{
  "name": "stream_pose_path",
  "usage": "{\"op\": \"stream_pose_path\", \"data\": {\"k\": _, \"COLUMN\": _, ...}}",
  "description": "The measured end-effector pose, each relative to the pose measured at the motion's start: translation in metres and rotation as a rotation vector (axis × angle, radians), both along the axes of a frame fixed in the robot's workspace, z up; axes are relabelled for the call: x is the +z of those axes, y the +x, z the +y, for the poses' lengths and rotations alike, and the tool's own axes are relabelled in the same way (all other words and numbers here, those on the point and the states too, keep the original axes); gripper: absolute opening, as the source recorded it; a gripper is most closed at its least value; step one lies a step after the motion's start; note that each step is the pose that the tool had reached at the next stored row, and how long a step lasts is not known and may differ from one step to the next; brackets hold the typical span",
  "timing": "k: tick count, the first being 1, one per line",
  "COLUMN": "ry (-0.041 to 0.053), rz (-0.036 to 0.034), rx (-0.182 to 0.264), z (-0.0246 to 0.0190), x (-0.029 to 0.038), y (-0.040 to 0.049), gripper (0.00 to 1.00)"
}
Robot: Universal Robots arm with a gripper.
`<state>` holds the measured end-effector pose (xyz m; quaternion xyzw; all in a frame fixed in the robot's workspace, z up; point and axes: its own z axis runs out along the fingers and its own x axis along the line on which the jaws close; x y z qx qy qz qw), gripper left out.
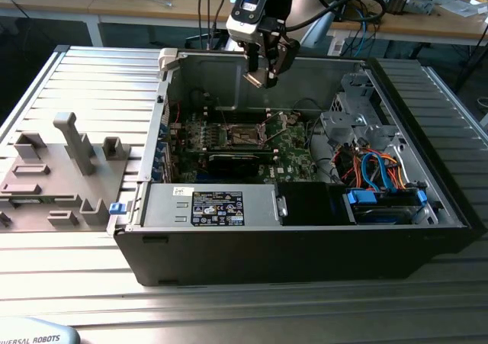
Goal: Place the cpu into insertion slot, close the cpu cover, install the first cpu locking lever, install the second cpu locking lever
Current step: 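Place the cpu into insertion slot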
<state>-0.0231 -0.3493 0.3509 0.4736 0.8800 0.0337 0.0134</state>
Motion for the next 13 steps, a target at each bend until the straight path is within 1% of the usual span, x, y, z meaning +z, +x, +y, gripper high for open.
{"op": "stream_pose_path", "data": {"k": 13, "ry": 0.0001, "rz": 0.0, "rx": -0.009, "z": 0.0, "x": 0.0, "y": 0.0, "gripper": 0.54}}
